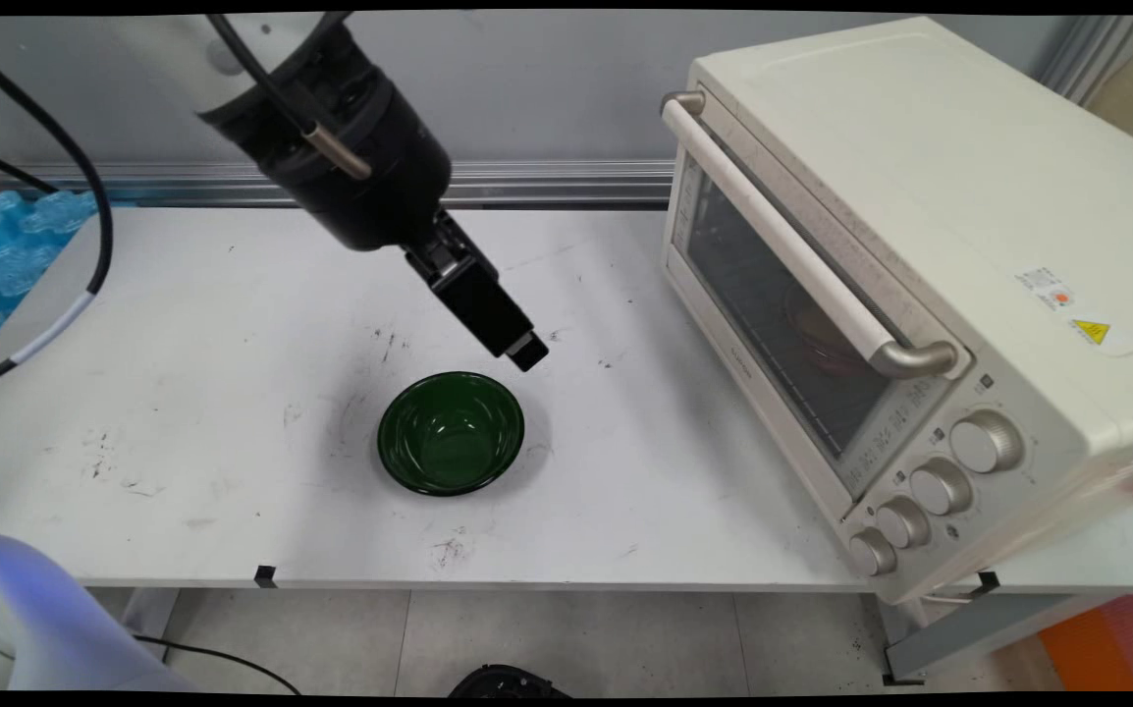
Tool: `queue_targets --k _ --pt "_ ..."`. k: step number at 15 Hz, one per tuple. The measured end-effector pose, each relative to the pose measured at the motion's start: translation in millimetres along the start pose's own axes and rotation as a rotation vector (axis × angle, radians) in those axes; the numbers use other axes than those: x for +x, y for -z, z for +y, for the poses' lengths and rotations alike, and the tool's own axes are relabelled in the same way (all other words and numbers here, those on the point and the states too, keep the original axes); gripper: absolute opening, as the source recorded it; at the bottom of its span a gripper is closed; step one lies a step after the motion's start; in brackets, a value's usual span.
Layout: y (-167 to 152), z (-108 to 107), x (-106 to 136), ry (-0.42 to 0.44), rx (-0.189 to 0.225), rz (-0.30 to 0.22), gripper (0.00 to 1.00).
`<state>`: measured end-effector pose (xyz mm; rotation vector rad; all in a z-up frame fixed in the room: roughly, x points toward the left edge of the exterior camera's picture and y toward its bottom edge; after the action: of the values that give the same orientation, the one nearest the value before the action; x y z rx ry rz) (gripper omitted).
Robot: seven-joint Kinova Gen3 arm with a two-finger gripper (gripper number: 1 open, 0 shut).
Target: Open the oven
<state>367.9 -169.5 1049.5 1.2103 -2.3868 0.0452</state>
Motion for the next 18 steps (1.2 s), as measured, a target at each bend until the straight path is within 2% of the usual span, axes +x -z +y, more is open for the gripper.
queue_targets --k 3,10,18 --pt "-0.5 3.0 12.8 -0.058 0.003 0.013 1.0" --pt "-6.6 8.8 60.4 -0.182 0.018 0.073 1.0" --pt "-24.0 17.8 108.7 -0.23 0.017 0.121 1.0"
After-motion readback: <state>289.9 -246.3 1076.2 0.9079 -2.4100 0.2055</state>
